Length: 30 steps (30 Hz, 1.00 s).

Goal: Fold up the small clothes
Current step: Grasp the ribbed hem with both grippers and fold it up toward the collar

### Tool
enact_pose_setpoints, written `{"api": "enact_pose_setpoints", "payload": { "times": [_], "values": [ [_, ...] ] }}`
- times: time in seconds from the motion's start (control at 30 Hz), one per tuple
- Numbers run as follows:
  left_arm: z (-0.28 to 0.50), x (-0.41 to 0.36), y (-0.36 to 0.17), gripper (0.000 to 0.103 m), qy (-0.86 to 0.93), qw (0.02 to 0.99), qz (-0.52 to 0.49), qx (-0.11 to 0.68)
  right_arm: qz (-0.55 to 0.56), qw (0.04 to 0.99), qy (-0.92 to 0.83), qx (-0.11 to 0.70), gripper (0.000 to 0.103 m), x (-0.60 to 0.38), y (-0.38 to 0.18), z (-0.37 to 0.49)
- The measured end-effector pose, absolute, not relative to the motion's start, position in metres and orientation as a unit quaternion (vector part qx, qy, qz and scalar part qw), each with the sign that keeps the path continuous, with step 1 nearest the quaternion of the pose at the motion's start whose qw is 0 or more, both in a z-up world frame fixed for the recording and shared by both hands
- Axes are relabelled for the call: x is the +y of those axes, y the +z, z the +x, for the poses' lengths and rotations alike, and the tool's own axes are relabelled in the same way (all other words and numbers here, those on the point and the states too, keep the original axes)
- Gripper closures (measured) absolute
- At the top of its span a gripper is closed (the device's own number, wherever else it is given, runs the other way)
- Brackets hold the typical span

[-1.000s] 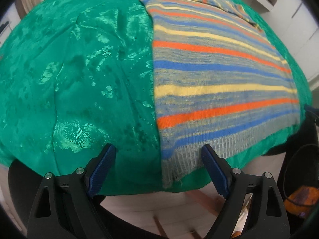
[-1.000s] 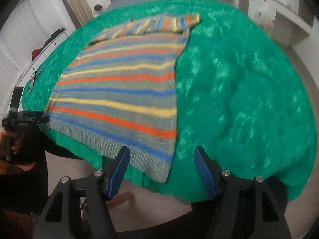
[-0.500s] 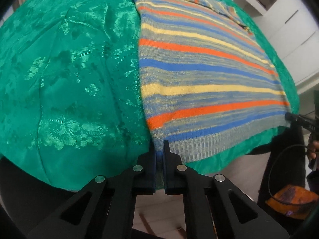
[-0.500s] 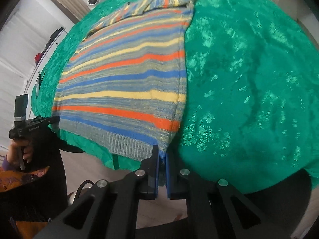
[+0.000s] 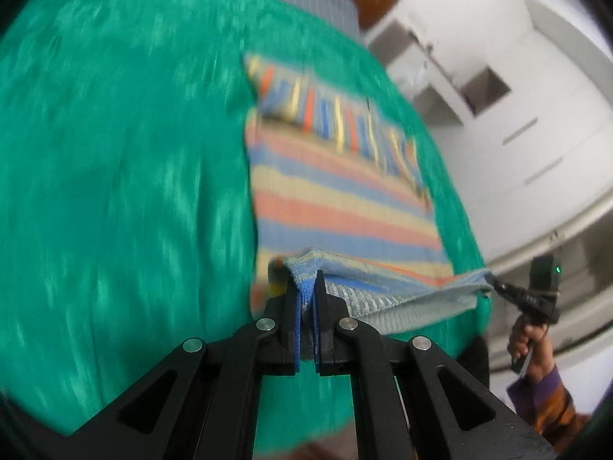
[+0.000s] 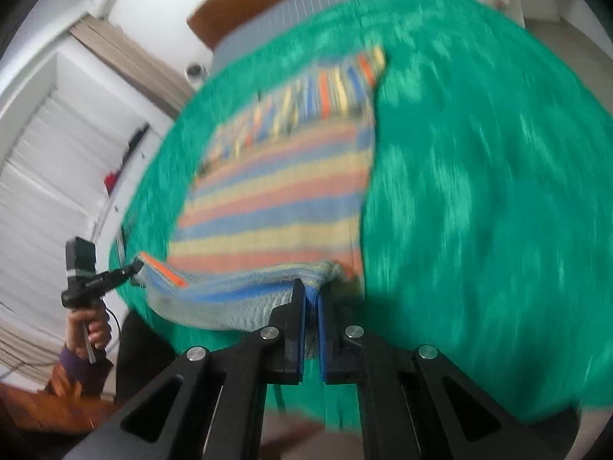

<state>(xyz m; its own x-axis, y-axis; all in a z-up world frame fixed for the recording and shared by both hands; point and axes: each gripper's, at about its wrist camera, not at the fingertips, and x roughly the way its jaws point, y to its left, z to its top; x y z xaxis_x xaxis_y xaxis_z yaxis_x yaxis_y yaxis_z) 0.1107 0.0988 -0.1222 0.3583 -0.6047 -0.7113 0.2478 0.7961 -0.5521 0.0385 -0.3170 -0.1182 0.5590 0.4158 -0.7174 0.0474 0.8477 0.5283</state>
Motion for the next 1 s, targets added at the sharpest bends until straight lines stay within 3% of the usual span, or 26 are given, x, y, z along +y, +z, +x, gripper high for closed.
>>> {"api": "enact_pose_setpoints", "payload": {
  "times": [0.3, 0.57, 0.67, 0.7, 0.73, 0.77, 0.8, 0.87, 1.0],
  "values": [
    [0.285, 0.053, -0.105, 0.101, -0.218, 0.838, -0.184, 0.466, 0.284, 0.860, 0.070, 0.419, 0.098, -0.360, -0.110, 0.216],
    [0.383, 0.022, -0.143, 0.101, -0.175, 0.828, -0.162, 0.508, 0.296, 0.836, 0.046, 0.459, 0.098, -0.394, -0.152, 0.326],
    [0.406, 0.021, -0.159, 0.096, -0.155, 0.828, -0.161, 0.514, 0.314, 0.826, 0.048, 0.466, 0.096, -0.402, -0.175, 0.348],
    [0.410, 0.023, -0.159, 0.087, -0.145, 0.831, -0.164, 0.511, 0.326, 0.825, 0.048, 0.459, 0.094, -0.405, -0.179, 0.352],
    [0.415, 0.030, -0.158, 0.066, -0.134, 0.833, -0.179, 0.506, 0.334, 0.830, 0.041, 0.445, 0.091, -0.410, -0.179, 0.351],
    [0.418, 0.039, -0.155, 0.055, -0.126, 0.834, -0.201, 0.498, 0.339, 0.836, 0.031, 0.431, 0.082, -0.414, -0.176, 0.350],
    [0.416, 0.045, -0.151, 0.041, -0.122, 0.836, -0.211, 0.492, 0.345, 0.842, 0.027, 0.413, 0.078, -0.420, -0.171, 0.345],
    [0.406, 0.055, -0.137, 0.038, -0.135, 0.844, -0.213, 0.474, 0.340, 0.854, 0.036, 0.392, 0.078, -0.425, -0.156, 0.335],
    [0.371, 0.042, -0.118, 0.038, -0.223, 0.832, -0.126, 0.492, 0.264, 0.840, 0.110, 0.461, 0.078, -0.403, -0.137, 0.326]
  ]
}}
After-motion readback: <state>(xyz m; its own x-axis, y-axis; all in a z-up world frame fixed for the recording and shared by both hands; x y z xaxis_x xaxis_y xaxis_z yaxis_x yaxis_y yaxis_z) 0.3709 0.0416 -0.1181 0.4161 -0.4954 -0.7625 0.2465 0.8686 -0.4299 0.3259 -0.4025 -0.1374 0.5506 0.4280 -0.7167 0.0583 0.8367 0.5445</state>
